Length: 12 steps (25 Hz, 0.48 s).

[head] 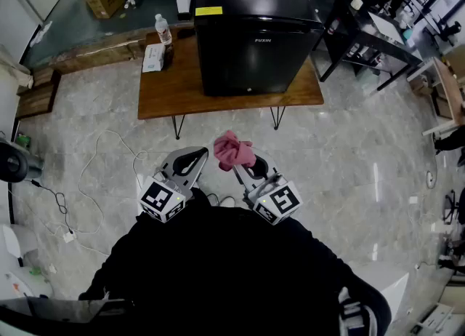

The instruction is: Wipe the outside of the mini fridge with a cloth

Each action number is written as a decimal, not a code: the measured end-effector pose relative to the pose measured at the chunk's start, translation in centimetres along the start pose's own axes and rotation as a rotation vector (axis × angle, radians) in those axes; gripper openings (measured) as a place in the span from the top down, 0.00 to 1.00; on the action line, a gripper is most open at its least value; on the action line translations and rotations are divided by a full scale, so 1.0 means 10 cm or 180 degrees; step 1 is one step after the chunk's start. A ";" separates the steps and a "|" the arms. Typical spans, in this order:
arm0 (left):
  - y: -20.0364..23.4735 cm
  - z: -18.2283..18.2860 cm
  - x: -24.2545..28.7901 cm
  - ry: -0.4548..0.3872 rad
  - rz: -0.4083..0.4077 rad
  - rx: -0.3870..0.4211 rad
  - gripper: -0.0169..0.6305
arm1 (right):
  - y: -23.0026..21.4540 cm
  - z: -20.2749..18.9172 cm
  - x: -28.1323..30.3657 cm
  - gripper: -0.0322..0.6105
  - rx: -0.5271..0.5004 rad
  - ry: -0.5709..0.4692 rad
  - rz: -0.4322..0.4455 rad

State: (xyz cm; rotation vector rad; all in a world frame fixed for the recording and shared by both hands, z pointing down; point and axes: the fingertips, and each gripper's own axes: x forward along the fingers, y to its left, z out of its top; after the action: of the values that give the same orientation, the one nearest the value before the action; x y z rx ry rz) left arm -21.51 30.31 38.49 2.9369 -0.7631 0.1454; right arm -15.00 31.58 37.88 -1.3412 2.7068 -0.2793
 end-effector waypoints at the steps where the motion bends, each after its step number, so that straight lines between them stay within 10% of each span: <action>1: -0.01 0.00 0.00 0.0004 -0.0006 -0.0004 0.96 | 0.00 0.00 0.00 0.82 0.0012 0.0005 0.0001; 12: -0.13 -0.09 -0.11 0.0033 -0.0036 -0.0024 0.96 | 0.13 -0.12 -0.06 0.82 0.0047 0.0032 0.0016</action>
State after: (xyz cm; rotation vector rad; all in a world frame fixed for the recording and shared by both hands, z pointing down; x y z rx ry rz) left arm -21.96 32.07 39.17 2.9304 -0.7437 0.1563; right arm -15.82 32.97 38.81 -1.3325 2.7105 -0.3060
